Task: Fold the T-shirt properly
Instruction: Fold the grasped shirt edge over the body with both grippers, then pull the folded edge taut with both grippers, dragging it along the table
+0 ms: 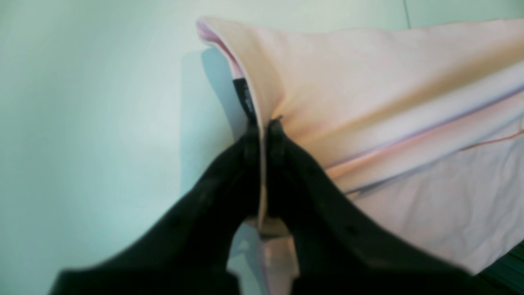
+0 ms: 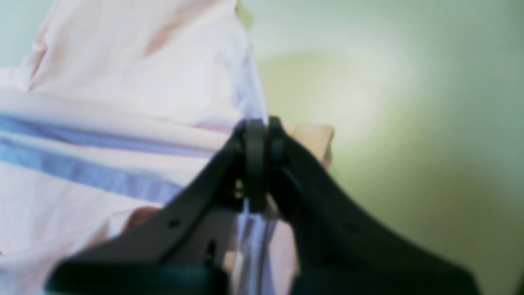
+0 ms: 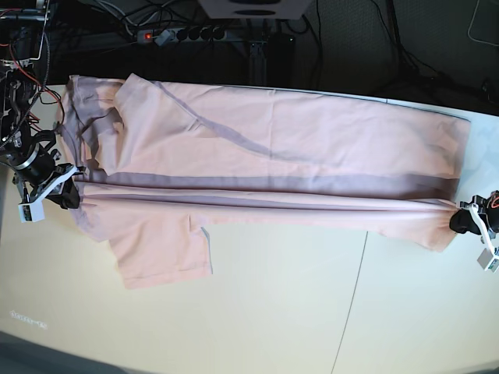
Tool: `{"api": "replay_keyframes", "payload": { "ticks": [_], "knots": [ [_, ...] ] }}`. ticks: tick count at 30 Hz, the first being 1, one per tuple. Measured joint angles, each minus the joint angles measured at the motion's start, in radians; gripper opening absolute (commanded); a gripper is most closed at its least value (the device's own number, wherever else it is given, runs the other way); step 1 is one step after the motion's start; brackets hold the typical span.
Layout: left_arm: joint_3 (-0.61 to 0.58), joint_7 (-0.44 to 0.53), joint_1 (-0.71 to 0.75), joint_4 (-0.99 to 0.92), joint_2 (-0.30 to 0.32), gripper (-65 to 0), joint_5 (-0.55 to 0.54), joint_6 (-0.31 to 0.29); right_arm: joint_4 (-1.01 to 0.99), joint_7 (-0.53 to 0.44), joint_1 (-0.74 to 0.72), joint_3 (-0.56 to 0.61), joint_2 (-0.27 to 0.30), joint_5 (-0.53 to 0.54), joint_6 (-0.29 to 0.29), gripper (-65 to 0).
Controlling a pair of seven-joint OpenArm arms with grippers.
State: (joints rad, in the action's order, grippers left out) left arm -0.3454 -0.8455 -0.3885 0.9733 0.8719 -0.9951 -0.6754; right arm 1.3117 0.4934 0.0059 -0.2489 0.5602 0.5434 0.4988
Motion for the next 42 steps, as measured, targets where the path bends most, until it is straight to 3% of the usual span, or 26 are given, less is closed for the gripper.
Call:
{"api": "replay_keyframes", "payload": {
  "ticks": [9, 12, 13, 14, 21, 26, 36, 42],
  "knots": [
    [0.0, 0.0, 0.001, 0.0, 0.0, -65.0, -0.006, 0.0, -0.001, 0.002, 0.003, 0.0, -0.002, -0.033, 0.0, -65.0],
    [0.0, -0.001, 0.002, 0.0, 0.001, -65.0, 0.004, 0.0, -0.002, 0.002, 0.002, 0.0, -0.003, -0.08, 0.0, -30.1],
    [0.0, 0.0, 0.002, 0.0, 0.001, -65.0, 0.006, 0.0, -0.002, 0.001, 0.003, 0.0, -0.001, -0.08, 0.0, -21.6],
    [0.0, 0.0, 0.002, 0.0, 0.001, -65.0, 0.007, 0.0, -0.003, 0.002, 0.003, 0.0, 0.0, -0.081, 0.0, -20.1],
    [0.0, -0.001, 0.003, 0.0, -0.008, -65.0, 0.008, 0.0, -0.003, 0.001, -0.038, 0.0, -0.001, -0.06, -0.001, -20.1],
    [0.0, -0.001, 0.006, 0.0, -0.019, -65.0, 0.008, 0.0, -0.032, 0.008, -0.148, 0.0, -0.006, -0.04, -0.005, -20.2],
    [0.0, -0.001, 0.006, 0.0, -0.024, -65.0, 0.007, 0.0, -0.624, 0.02, -0.518, -0.004, -0.138, -0.065, -0.009, -20.3],
    [0.0, -0.003, 0.006, 0.01, -0.025, -65.0, 0.01, 0.0, -0.755, -0.011, -0.605, -0.007, -0.2, -0.067, -0.006, -20.3]
  ]
}}
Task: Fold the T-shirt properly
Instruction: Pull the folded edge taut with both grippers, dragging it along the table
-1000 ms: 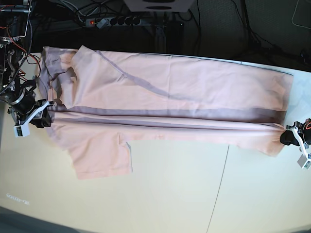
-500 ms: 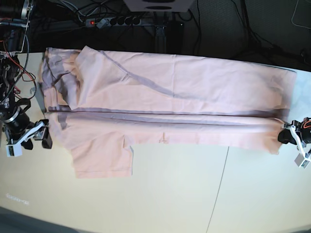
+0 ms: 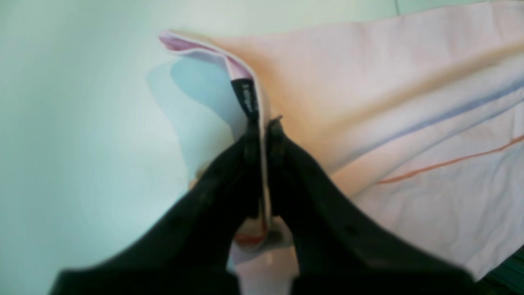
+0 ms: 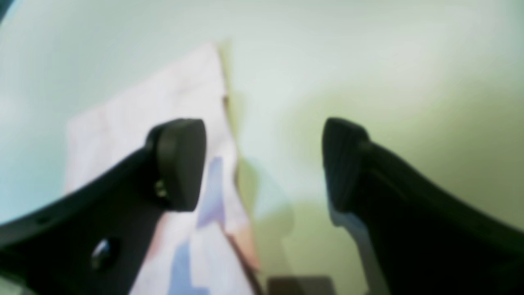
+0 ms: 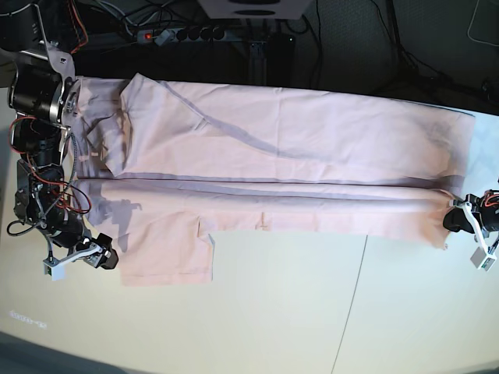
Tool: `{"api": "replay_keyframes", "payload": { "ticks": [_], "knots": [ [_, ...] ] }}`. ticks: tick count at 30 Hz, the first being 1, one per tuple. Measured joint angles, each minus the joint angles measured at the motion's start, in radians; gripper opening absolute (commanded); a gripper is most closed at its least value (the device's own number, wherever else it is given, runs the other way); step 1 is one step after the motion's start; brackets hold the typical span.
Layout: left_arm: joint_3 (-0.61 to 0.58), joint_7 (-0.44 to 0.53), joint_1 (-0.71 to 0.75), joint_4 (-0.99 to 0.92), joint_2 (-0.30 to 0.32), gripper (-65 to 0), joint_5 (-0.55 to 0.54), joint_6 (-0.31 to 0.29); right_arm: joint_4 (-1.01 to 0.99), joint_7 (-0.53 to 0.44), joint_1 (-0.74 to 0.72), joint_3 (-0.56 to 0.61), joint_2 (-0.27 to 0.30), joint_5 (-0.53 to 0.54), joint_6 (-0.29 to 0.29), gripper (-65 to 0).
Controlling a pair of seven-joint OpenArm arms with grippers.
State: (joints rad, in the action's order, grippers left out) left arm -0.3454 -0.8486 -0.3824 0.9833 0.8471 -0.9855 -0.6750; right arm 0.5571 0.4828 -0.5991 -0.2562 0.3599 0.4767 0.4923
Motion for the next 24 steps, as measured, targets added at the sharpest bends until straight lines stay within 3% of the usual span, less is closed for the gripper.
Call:
{"api": "replay_keyframes", "payload": {
  "ticks": [8, 16, 19, 22, 24],
  "knots": [
    [0.0, 0.0, 0.0, 0.0, 0.0, -65.0, 0.0, 0.0, 0.002, 0.023, -0.011, 0.011, -0.08, -0.032, 0.0, -20.3],
    [0.0, 0.001, 0.0, 0.0, 0.0, -65.0, -0.006, 0.0, 0.007, 0.035, -0.017, 0.182, -0.091, -0.034, 0.0, -22.2],
    [0.0, 0.008, 0.0, 0.0, 0.0, -65.0, -0.006, 0.0, 0.008, 0.034, -0.019, 0.221, -0.091, -0.086, -0.001, -37.3],
    [0.0, 0.043, 0.0, 0.0, 0.0, -65.0, -0.005, 0.0, 0.008, 0.027, -0.019, 0.232, -0.092, -0.107, -0.002, -64.2],
    [0.0, 0.068, 0.0, 0.0, 0.0, -65.0, 0.006, 0.0, 0.009, 0.023, -0.018, 0.232, -0.091, -0.104, -0.002, -65.0]
  ]
}}
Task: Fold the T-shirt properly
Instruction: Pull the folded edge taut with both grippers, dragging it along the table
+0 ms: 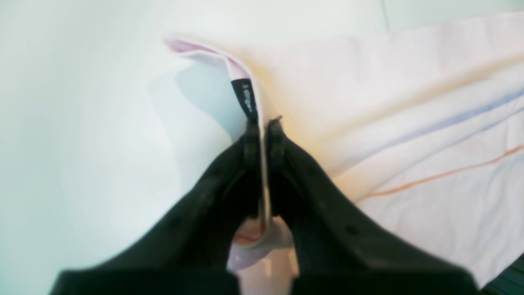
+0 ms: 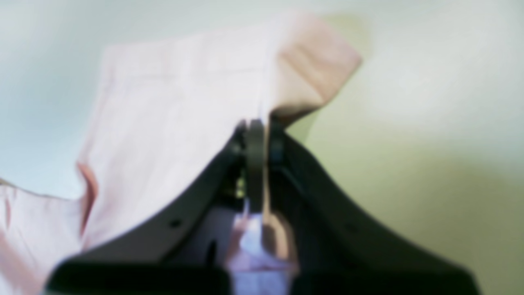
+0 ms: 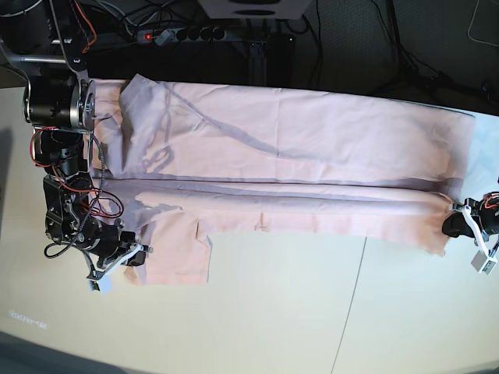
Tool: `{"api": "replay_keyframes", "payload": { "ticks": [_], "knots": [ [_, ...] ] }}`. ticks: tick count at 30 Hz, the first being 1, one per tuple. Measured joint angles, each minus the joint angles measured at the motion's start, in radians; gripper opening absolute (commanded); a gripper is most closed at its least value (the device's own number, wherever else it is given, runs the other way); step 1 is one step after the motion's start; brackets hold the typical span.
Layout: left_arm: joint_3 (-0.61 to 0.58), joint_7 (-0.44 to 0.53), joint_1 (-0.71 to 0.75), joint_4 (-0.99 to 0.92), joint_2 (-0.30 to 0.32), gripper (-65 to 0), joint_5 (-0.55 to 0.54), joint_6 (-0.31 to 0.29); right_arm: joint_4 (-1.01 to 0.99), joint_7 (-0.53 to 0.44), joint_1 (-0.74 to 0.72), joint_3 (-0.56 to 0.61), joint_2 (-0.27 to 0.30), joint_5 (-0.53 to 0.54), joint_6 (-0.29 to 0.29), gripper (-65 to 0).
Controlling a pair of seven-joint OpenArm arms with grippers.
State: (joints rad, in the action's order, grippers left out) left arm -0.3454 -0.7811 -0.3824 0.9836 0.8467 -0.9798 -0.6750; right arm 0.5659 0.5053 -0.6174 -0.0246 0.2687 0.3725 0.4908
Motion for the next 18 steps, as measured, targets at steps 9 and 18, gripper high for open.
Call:
{"api": "replay_keyframes", "payload": {
  "ticks": [9, 18],
  "knots": [
    [0.0, 0.118, 0.0, 0.0, -0.002, -65.0, 0.141, 0.0, 0.122, 0.031, 0.023, 0.006, 0.0, -0.035, 0.003, -65.0],
    [0.0, 0.151, 0.084, 0.18, 0.074, -65.0, 0.149, -0.003, 0.426, 0.05, 0.124, 0.011, 0.108, 0.047, 0.008, -65.0]
  ]
}}
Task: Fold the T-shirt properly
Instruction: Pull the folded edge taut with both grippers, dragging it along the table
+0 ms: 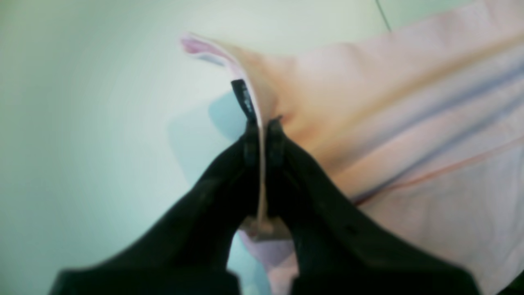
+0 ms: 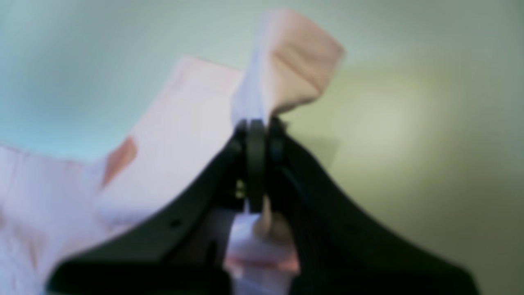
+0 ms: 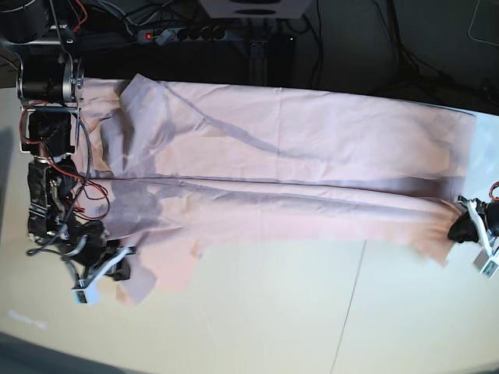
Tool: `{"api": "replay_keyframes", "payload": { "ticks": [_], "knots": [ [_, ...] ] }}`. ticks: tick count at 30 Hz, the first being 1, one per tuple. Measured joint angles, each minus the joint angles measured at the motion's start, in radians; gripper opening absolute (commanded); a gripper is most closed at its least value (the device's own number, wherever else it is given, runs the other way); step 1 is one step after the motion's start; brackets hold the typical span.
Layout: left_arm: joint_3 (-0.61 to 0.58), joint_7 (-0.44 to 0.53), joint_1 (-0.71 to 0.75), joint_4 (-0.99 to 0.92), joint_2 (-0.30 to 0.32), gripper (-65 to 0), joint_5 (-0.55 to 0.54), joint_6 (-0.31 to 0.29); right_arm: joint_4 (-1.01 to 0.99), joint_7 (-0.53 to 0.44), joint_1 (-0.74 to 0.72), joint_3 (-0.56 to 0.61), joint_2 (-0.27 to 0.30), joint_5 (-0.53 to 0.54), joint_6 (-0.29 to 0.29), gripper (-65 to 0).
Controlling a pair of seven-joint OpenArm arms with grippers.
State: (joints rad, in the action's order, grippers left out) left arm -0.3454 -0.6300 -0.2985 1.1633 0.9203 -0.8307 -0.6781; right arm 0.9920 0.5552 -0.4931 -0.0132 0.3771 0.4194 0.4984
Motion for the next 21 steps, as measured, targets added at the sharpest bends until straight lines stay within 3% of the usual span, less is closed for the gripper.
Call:
{"api": "replay_keyframes", "payload": {
  "ticks": [8, 11, 21],
  "knots": [
    [-0.001, -0.036, 0.055, 0.128, 0.018, -65.0, -0.004, -0.003, 0.331, 0.006, 0.243, 0.003, 0.153, 0.094, 0.0, -65.0],
    [0.0, -0.125, 0.058, 0.13, 0.032, -65.0, -0.069, -0.003, 0.423, -0.006, 0.3, 0.003, 0.205, 0.121, -0.001, -65.0],
    [-0.001, -0.162, 0.105, 0.131, 0.11, -65.0, -0.143, -0.003, 0.593, 0.0, 0.426, 0.003, 0.28, 0.12, 0.0, -65.0]
  ]
}}
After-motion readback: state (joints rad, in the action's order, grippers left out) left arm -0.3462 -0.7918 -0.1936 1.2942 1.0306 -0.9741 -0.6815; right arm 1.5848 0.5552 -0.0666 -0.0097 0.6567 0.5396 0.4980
